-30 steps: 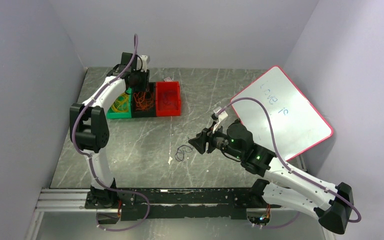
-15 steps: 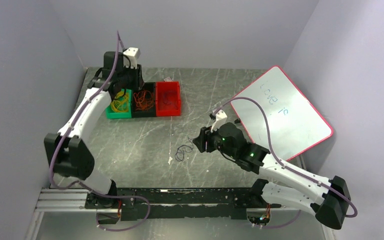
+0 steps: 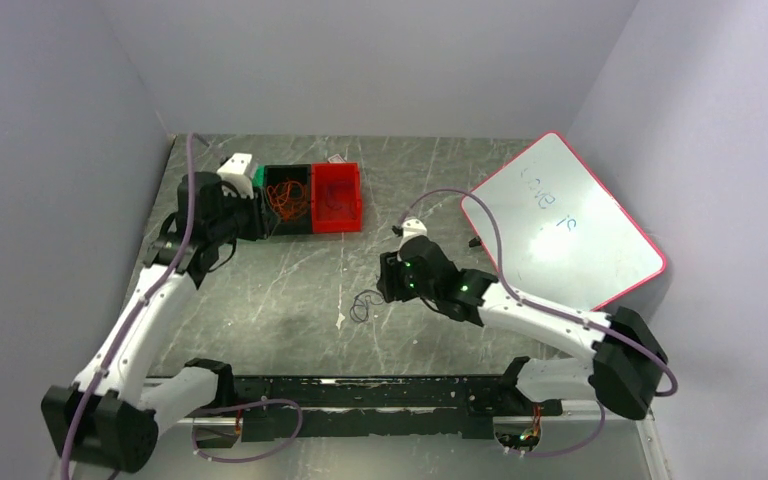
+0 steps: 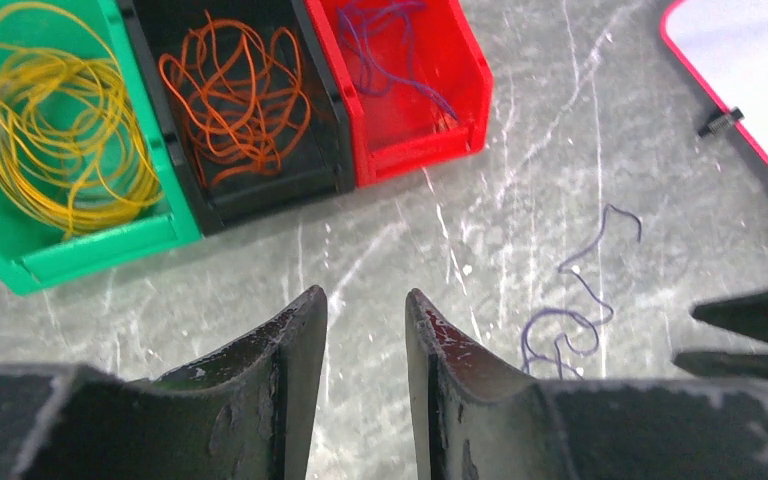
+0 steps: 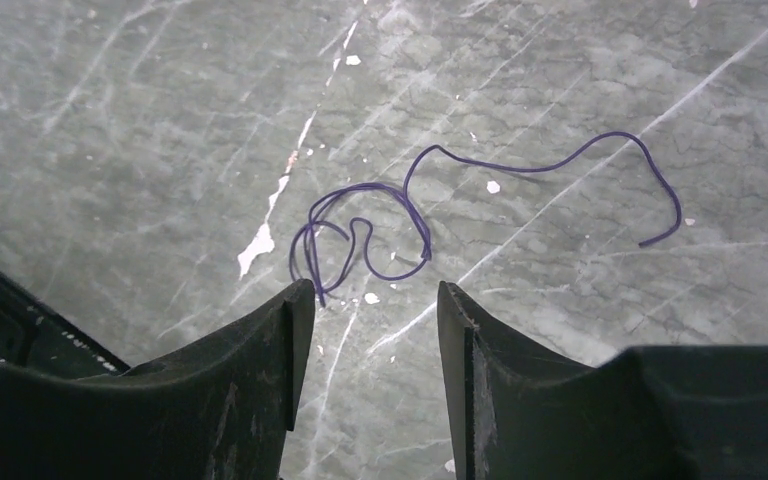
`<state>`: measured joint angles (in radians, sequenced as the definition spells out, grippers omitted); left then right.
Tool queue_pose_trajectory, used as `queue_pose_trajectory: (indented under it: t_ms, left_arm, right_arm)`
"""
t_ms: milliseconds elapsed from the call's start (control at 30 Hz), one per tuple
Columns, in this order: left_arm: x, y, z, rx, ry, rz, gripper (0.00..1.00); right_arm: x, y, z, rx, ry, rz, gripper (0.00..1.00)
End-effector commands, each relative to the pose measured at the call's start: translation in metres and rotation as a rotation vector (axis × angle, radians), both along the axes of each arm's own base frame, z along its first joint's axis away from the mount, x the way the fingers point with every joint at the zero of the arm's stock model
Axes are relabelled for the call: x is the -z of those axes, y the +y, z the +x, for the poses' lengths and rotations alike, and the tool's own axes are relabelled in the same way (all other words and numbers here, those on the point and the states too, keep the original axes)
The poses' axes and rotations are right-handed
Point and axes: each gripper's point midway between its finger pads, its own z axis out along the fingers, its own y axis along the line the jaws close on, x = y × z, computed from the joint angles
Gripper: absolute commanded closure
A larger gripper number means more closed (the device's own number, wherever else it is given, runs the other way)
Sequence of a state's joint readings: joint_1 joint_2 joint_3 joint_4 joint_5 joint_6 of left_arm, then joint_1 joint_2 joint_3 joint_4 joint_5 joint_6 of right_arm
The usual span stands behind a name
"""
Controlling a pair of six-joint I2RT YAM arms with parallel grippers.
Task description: Untangle the cables
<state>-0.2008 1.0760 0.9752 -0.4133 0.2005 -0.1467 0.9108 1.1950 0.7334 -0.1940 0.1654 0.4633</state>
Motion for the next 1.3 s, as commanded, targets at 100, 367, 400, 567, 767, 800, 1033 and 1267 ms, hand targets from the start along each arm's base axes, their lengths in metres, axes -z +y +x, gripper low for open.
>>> queue_pose_trajectory:
  t_ms: [100, 367, 400, 567, 767, 800, 1033, 1267]
  left_arm:
    - [0.000, 0.001, -0.039, 0.010, -0.010, -0.053, 0.60]
    - [0.007, 0.009, -0.060, -0.012, -0.007, -0.047, 0.60]
    - [0.005, 0.009, -0.061, -0.014, -0.013, -0.050, 0.60]
    - [0.003, 0.011, -0.062, -0.024, -0.023, -0.048, 0.60]
    - [0.004, 0.007, -0.063, -0.003, -0.023, -0.058, 0.61]
    - [0.004, 0.007, -0.063, -0.004, -0.023, -0.057, 0.61]
    - [0.003, 0.006, -0.064, 0.007, -0.031, -0.063, 0.61]
    - [-0.003, 0.010, -0.064, -0.008, -0.052, -0.052, 0.61]
  right_arm:
    - [0.022, 0.012, 0.018, -0.034, 0.021, -0.144, 0.52]
    - [0.050, 0.010, 0.039, -0.033, 0.021, -0.324, 0.62]
    - [0.055, 0.010, 0.041, -0.036, 0.026, -0.346, 0.62]
    - [0.073, 0.014, 0.044, -0.049, 0.049, -0.392, 0.66]
    - [0.084, 0.014, 0.044, -0.050, 0.063, -0.408, 0.75]
    - [0.085, 0.014, 0.045, -0.049, 0.062, -0.411, 0.78]
    - [0.067, 0.015, 0.047, -0.031, 0.031, -0.371, 0.97]
    - [0.010, 0.014, 0.047, -0.041, -0.065, -0.282, 1.00]
